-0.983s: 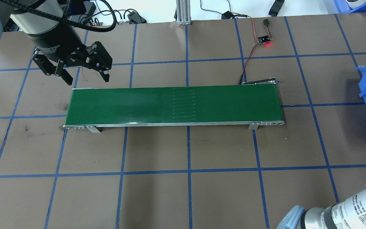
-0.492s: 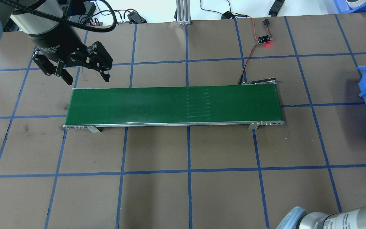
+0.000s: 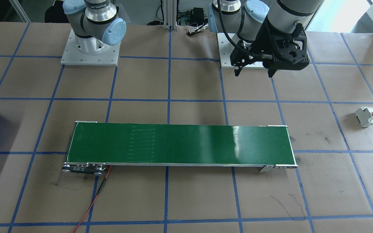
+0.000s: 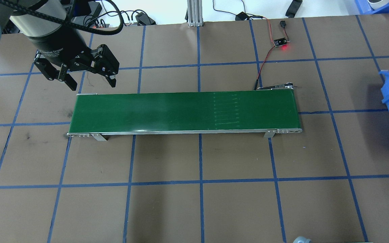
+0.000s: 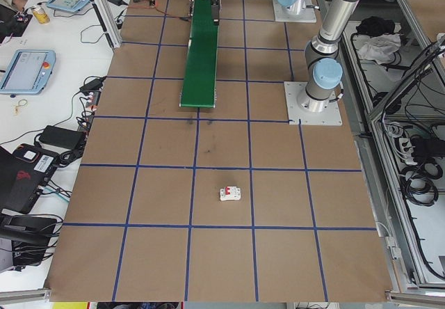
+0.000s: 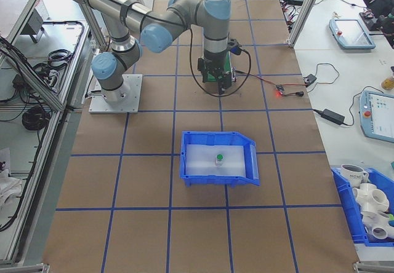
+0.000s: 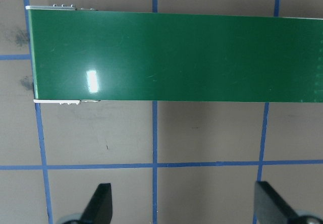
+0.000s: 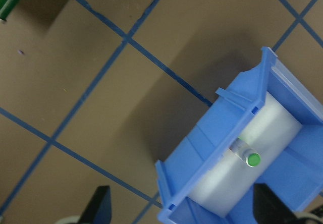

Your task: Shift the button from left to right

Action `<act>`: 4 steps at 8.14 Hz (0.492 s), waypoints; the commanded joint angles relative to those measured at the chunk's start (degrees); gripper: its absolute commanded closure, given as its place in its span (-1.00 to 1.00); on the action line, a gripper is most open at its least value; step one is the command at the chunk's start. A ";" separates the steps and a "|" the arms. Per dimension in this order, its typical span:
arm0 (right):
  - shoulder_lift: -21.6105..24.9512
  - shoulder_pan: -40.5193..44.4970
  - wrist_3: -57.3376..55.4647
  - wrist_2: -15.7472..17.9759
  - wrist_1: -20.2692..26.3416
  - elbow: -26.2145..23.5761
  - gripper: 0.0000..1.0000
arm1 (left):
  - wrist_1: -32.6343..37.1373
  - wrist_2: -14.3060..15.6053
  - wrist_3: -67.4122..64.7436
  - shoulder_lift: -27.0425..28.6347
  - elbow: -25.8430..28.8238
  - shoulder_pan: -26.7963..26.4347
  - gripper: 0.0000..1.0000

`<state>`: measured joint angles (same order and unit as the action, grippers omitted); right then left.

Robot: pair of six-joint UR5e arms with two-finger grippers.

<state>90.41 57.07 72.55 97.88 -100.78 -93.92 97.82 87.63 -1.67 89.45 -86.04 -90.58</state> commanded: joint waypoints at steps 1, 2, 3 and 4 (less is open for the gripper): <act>3.18 15.91 -31.99 0.21 9.08 0.67 -1.00 | 0.00 0.09 0.00 -0.07 0.17 0.06 -1.00; 3.28 21.88 -40.39 0.21 9.19 0.67 -1.00 | 0.00 0.00 0.00 -0.07 0.09 0.06 -1.00; 3.02 28.38 -50.22 0.12 10.59 0.67 -1.00 | 0.00 0.00 0.00 0.02 0.26 0.06 -1.00; 2.58 33.58 -59.37 -0.06 10.86 0.59 -1.00 | 0.00 0.00 0.00 0.11 0.26 0.06 -1.00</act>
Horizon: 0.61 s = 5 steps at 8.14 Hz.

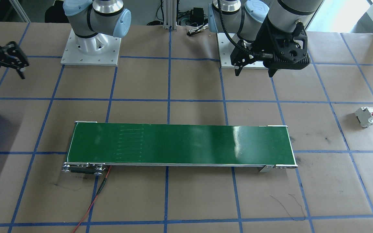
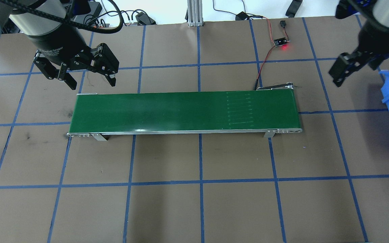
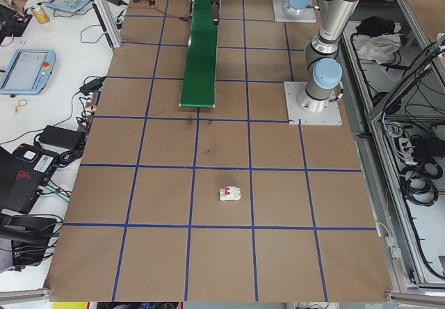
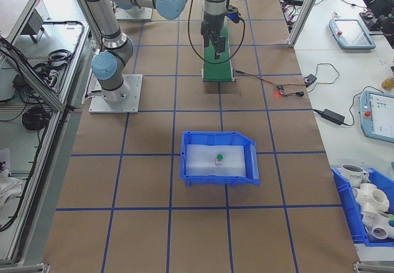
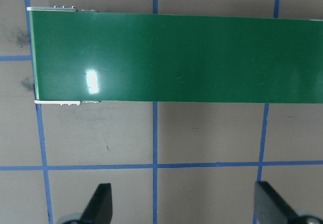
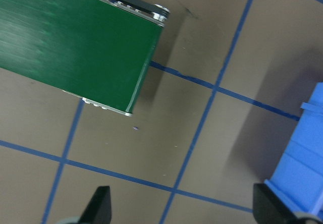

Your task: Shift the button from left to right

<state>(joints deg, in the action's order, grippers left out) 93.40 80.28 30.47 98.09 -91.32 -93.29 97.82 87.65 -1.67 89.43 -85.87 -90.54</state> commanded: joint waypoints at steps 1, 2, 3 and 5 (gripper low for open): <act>-0.93 13.99 -20.16 -0.26 0.88 -0.05 -1.00 | 0.00 -0.02 0.00 0.05 0.17 -0.08 -1.00; -1.02 14.55 -21.67 -0.26 0.96 -0.05 -1.00 | -0.09 -0.02 0.00 0.13 0.17 0.01 -1.00; -1.02 14.56 -21.77 -0.26 0.96 -0.05 -1.00 | -0.09 0.07 0.00 0.13 0.17 0.01 -1.00; -1.02 14.56 -21.77 -1.22 0.79 -0.05 -1.00 | -0.09 0.07 0.00 0.13 0.17 -0.08 -1.00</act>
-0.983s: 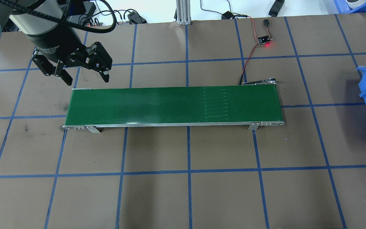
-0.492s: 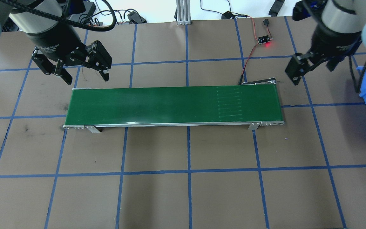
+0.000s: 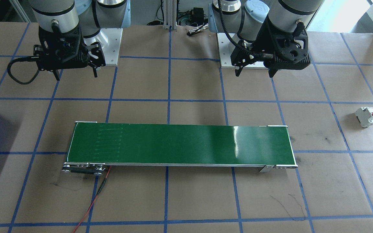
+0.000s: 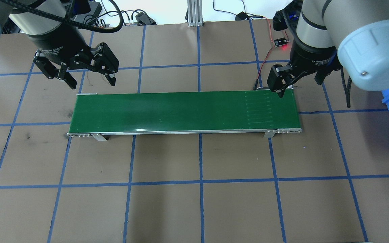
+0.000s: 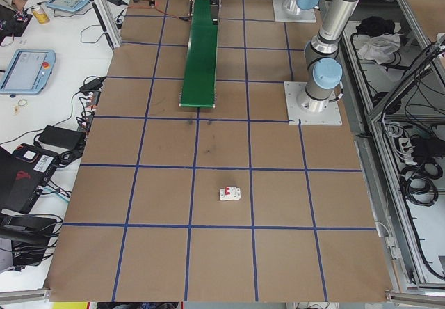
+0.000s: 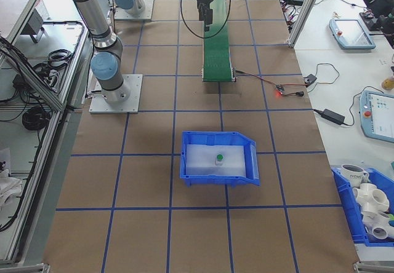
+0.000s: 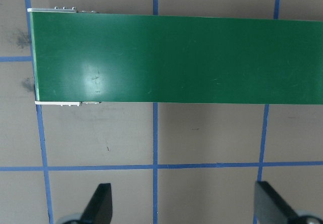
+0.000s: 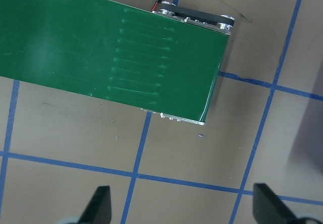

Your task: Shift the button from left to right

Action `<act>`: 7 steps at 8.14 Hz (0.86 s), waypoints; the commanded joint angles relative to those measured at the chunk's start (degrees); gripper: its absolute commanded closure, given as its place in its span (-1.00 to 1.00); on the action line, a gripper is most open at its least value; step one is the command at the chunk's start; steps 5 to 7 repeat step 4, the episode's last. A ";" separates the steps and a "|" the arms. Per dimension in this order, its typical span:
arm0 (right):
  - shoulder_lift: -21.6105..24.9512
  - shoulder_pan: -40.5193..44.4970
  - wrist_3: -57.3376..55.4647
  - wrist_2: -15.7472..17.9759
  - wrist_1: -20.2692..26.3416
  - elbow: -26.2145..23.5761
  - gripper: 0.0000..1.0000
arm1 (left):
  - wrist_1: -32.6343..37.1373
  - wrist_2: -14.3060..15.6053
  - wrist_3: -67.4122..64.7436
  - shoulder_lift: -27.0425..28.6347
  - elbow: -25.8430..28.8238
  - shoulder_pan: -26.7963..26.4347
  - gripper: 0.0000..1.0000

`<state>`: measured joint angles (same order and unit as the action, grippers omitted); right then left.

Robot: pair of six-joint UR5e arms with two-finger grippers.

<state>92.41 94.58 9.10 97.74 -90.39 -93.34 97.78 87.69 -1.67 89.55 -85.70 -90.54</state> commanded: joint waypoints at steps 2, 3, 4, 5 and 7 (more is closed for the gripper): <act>-0.04 0.25 -0.31 -1.15 -0.22 -0.09 -1.00 | -0.04 0.02 0.00 -0.08 -0.26 -0.07 -1.00; -0.04 0.25 -0.13 -1.15 -0.22 -0.09 -1.00 | -0.13 0.02 0.00 -0.08 -0.17 -0.07 -1.00; -0.12 0.25 0.22 -0.97 -0.13 -0.09 -1.00 | -0.13 0.02 0.00 -0.08 -0.17 -0.07 -1.00; -0.12 0.25 0.22 -0.97 -0.13 -0.09 -1.00 | -0.13 0.02 0.00 -0.08 -0.17 -0.07 -1.00; -0.12 0.25 0.22 -0.97 -0.13 -0.09 -1.00 | -0.13 0.02 0.00 -0.08 -0.17 -0.07 -1.00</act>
